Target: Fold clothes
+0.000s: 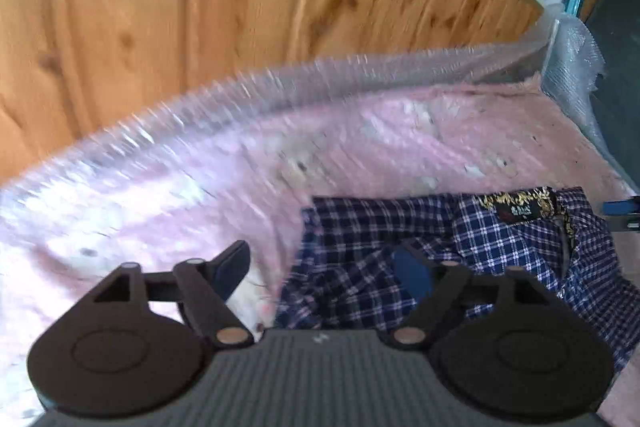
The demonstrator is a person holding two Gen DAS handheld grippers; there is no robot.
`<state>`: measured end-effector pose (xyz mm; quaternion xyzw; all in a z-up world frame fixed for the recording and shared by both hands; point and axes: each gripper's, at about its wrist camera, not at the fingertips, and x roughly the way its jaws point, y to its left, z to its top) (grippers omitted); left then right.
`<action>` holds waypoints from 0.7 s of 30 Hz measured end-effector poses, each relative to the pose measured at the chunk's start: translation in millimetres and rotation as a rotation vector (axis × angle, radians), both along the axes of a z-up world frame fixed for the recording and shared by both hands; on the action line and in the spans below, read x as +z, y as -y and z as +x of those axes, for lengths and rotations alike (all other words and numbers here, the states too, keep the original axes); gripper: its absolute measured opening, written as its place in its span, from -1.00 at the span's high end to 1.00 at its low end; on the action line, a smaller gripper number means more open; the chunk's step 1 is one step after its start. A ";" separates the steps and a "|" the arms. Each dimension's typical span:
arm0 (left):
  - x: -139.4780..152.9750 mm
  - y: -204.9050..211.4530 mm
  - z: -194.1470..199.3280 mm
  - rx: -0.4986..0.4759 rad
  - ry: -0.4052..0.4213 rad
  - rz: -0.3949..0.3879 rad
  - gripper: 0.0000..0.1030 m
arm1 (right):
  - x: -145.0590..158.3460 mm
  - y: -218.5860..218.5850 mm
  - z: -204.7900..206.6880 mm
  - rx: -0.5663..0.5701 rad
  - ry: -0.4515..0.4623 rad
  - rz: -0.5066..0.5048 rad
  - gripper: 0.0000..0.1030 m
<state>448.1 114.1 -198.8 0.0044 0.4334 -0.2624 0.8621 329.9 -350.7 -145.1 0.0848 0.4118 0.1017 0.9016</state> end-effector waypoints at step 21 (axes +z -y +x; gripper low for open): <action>27.9 -29.0 -32.4 0.291 0.032 0.039 0.42 | -15.1 -67.5 124.2 0.247 0.012 -0.194 0.15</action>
